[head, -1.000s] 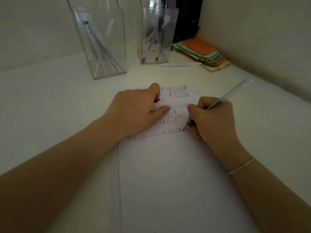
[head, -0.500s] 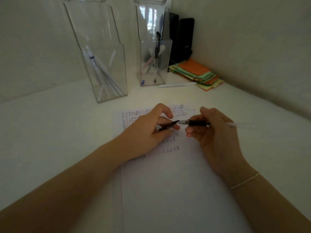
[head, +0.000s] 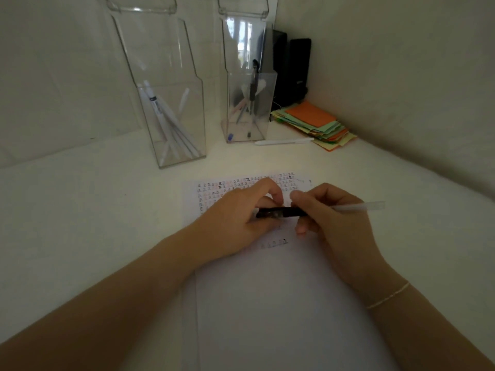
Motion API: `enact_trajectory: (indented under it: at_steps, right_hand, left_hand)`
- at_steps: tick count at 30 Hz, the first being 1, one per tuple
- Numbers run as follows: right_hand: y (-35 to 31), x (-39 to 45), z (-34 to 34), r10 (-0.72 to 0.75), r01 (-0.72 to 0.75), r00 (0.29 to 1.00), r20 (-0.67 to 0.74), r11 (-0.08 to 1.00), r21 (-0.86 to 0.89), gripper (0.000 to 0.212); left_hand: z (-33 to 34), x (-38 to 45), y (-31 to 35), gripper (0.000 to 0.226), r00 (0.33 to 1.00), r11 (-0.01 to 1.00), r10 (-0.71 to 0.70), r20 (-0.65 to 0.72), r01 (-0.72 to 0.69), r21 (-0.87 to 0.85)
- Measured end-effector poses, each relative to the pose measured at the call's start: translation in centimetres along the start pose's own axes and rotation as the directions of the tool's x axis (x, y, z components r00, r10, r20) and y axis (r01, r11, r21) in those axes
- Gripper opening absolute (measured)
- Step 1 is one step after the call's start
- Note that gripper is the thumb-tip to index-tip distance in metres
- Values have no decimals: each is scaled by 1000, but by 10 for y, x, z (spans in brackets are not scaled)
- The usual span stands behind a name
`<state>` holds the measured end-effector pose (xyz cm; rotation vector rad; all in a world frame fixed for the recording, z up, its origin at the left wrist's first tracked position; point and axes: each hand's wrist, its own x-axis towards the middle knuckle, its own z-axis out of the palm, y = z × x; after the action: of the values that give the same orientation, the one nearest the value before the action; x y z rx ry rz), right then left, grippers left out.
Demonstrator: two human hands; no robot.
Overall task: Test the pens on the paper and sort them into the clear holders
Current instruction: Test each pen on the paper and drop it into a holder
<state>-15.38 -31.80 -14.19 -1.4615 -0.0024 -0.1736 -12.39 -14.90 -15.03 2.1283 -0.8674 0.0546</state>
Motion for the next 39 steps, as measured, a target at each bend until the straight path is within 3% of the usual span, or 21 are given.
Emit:
enact_trajectory:
  at_steps: [3, 5, 7, 10, 12, 16, 18, 20, 21, 23, 24, 25, 26, 28, 29, 30, 32, 34, 35, 37, 39]
  right_hand:
    - [-4, 3, -2, 79, -93, 995, 63, 959, 266, 33]
    - [-4, 4, -4, 92, -106, 994, 60, 941, 321, 42]
    - [0, 5, -3, 52, -56, 998, 25, 974, 219, 42]
    - [3, 4, 1, 6, -8, 1000, 19, 997, 75, 43]
    - [2, 1, 1, -55, 58, 997, 49, 997, -54, 41]
    - [-3, -8, 4, -135, 167, 978, 161, 964, -208, 28]
    - [-10, -10, 9, -105, 208, 954, 282, 906, -367, 4]
    - [-22, -3, 7, -39, 242, 927, 374, 823, -514, 35]
    - [-26, 5, 3, -62, 240, 942, 329, 809, -537, 47]
    - [-39, 22, -4, -196, 188, 980, 29, 870, -455, 52]
    - [-46, 28, -5, -297, 205, 945, -137, 864, -460, 49]
    - [-49, 32, -4, -431, 268, 885, -176, 781, -565, 46]
    - [-47, 34, 0, -552, 333, 831, -69, 593, -733, 45]
    - [-32, 33, 17, -592, 465, 739, 321, 104, -879, 40]
    - [-24, 32, 27, -565, 508, 691, 451, -63, -859, 30]
    - [-19, 34, 36, -540, 563, 639, 547, -157, -812, 17]
    - [-22, 44, 48, -511, 644, 557, 655, -232, -729, 7]
    - [-43, 63, 53, -498, 627, 639, 587, -105, -772, 20]
    - [-61, 75, 54, -498, 584, 720, 484, 58, -810, 36]
    - [-102, 101, 56, -532, 500, 815, 229, 447, -742, 60]
    - [-140, 131, 63, -633, 521, 773, 41, 596, -611, 66]
  left_hand:
    - [-5, 2, -1, 13, 998, 999, 38, -42, -38, 8]
    - [-7, 3, -1, 17, 999, 999, 32, -40, -32, -5]
    - [-6, 3, 3, 17, 999, 1000, 10, -32, -10, -20]
    - [-5, 5, 13, 13, 995, 976, -94, -28, 87, -200]
    - [-6, 5, 19, 15, 987, 940, -162, -7, 153, -305]
    - [-8, 6, 18, 25, 969, 911, -248, 9, 237, -336]
    - [-12, 9, 15, 24, 942, 774, -334, 5, 278, -569]
    - [-20, 12, 13, 21, 892, 590, -447, -66, 238, -772]
    - [-24, 13, 10, 20, 848, 570, -507, -156, 194, -798]
    - [-28, 13, 4, 17, 708, 705, -569, -419, 157, -692]
    - [-29, 12, 2, 15, 642, 782, -551, -532, 176, -598]
    - [-28, 12, 3, 13, 616, 837, -510, -600, 196, -511]
    - [-26, 11, 6, 12, 631, 879, -454, -629, 198, -434]
    - [-19, 9, 15, 8, 713, 951, -300, -634, 169, -259]
    - [-16, 7, 18, 7, 741, 976, -215, -636, 138, -169]
    - [-14, 6, 19, 6, 755, 990, -143, -640, 103, -100]
    - [-15, 5, 18, 17, 751, 994, -108, -651, 58, -97]
    - [-20, 7, 12, 44, 756, 972, -210, -620, 90, -219]
    - [-22, 8, 7, 51, 766, 964, -249, -593, 135, -229]
    - [-24, 7, -9, 47, 811, 970, -223, -541, 241, -40]
    - [-22, 4, -25, 40, 847, 928, -174, -502, 312, 204]
